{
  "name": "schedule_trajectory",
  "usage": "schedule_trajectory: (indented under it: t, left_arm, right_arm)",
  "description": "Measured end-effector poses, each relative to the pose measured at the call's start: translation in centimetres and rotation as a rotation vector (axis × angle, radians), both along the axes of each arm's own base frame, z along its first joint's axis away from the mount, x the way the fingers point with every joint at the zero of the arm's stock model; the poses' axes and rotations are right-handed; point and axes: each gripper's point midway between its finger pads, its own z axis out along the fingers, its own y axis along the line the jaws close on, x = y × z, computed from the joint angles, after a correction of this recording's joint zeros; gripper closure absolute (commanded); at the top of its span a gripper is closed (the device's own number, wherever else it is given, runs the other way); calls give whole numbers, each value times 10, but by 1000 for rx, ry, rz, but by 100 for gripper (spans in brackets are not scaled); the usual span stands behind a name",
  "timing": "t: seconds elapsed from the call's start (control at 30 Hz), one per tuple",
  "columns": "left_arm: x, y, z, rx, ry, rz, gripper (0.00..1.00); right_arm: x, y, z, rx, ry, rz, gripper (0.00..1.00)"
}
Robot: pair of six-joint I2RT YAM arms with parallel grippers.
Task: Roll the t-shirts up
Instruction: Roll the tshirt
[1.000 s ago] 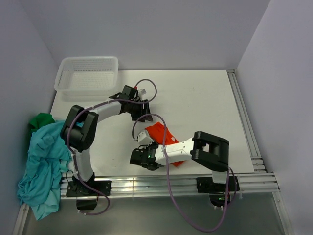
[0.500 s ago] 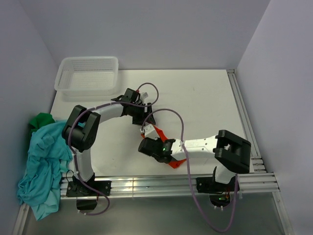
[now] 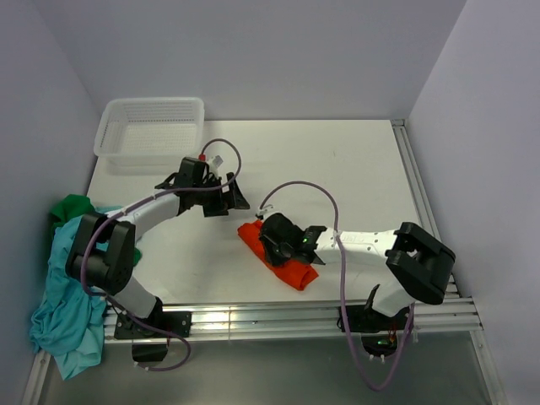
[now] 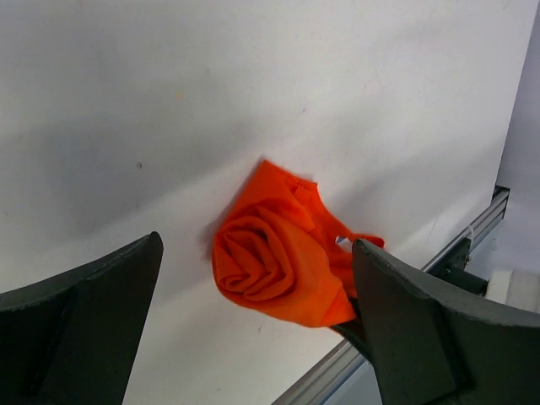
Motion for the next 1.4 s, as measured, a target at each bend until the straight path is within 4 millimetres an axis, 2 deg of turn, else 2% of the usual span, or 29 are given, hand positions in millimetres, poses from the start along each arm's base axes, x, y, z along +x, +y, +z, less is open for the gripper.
schedule_trajectory:
  t: [0.27, 0.33, 0.73, 0.9, 1.13, 1.4]
  left_arm:
    - [-44, 9, -42, -7, 129, 4, 1]
    - [-51, 11, -46, -9, 150, 12, 0]
    - [-49, 4, -44, -79, 108, 12, 1]
    - [-56, 4, -36, -122, 87, 5, 0]
    - [-55, 3, -23, -156, 43, -10, 1]
    - [-61, 5, -32, -171, 63, -20, 2]
  right_arm:
    - [1, 4, 0, 124, 87, 31, 100]
    - [1, 4, 0, 147, 106, 38, 100]
    - [2, 9, -1, 214, 179, 77, 100]
    - [4, 10, -1, 232, 203, 83, 100]
    - [5, 10, -2, 247, 224, 90, 100]
    - [6, 12, -2, 266, 242, 103, 100]
